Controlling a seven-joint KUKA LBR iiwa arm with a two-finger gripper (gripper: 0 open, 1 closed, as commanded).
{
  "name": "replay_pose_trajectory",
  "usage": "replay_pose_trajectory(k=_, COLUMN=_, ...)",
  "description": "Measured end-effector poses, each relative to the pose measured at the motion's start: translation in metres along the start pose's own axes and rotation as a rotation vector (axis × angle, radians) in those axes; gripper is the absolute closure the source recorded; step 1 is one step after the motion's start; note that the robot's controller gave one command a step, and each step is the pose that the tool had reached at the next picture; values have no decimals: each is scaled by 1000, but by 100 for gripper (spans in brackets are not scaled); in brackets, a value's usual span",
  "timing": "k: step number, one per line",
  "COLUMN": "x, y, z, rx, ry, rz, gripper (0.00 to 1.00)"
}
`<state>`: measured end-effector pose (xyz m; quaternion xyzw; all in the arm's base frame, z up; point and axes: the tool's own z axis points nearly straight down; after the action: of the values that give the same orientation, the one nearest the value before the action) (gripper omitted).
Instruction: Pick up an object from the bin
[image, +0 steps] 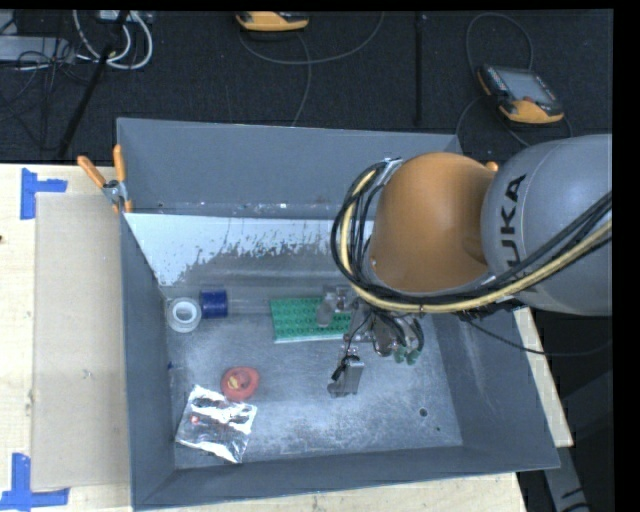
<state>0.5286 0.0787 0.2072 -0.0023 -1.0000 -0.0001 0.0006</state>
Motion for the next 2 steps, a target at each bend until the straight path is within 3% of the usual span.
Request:
replay_pose_trajectory(k=1, x=12, y=92, z=109, rx=1, ry=8, rz=212, gripper=0)
replay_pose_trajectory(k=2, x=-26, y=115, z=138, rx=0, ry=-2, rz=-343, gripper=0)
